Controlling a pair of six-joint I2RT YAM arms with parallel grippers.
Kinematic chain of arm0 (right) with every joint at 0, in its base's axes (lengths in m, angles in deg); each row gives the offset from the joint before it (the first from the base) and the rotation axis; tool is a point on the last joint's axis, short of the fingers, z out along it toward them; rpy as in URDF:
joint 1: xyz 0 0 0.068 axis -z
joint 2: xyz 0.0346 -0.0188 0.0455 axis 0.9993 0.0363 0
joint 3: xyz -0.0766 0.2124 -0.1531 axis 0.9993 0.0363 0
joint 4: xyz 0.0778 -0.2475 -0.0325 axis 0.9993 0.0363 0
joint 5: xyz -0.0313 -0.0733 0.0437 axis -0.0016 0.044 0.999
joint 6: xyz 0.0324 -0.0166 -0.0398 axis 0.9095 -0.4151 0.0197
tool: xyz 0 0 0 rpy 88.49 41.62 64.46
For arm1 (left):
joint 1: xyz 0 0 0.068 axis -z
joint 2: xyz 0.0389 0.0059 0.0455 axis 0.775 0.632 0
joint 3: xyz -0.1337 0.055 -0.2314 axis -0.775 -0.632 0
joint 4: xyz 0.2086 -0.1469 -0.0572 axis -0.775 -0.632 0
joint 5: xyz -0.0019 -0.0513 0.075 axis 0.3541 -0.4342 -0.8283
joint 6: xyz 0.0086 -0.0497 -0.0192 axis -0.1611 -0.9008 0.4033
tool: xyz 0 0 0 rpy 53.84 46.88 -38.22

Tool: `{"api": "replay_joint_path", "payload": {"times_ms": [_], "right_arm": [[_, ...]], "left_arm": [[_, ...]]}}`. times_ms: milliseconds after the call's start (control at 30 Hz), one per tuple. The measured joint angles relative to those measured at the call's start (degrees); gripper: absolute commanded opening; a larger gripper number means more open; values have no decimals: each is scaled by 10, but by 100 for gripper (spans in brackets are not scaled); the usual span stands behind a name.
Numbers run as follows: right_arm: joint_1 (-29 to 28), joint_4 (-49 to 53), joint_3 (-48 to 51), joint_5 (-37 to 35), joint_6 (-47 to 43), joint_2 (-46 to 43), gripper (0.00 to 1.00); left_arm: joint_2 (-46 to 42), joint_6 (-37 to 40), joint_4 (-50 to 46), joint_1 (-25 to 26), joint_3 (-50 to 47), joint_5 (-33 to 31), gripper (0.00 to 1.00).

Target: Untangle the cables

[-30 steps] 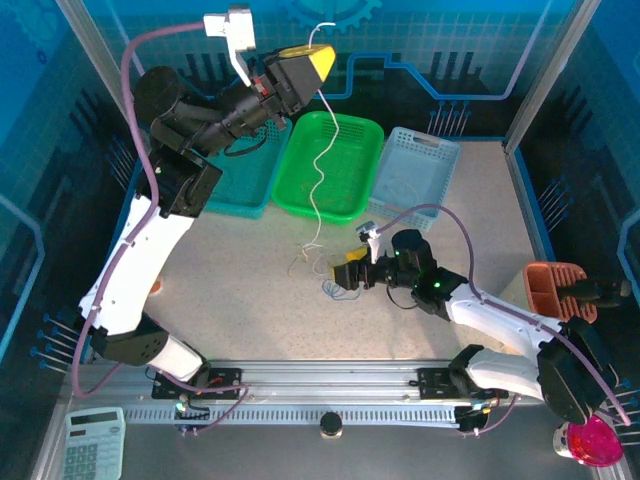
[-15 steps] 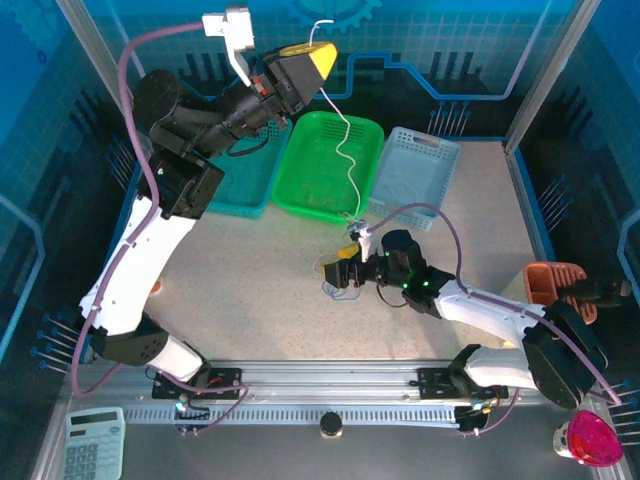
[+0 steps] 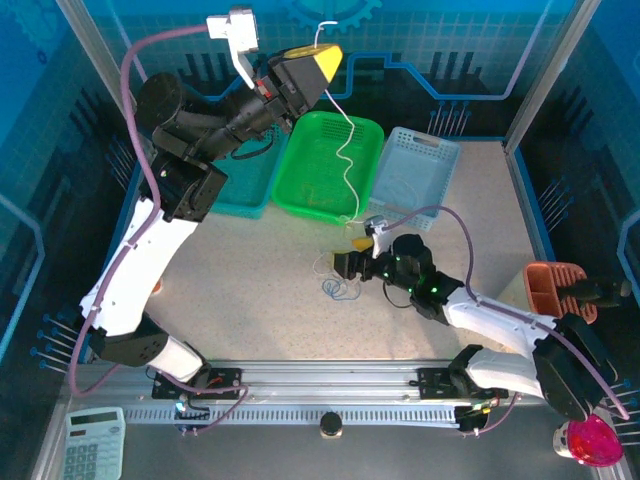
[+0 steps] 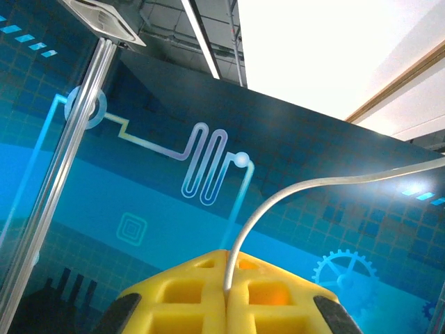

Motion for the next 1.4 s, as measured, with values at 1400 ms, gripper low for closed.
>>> {"api": "replay_joint_path", "payload": {"times_ms": [1400], "right_arm": [[-2, 40, -57, 154, -33, 12, 78]], "left_arm": [[0, 0, 0, 8, -8, -8, 0]]}}
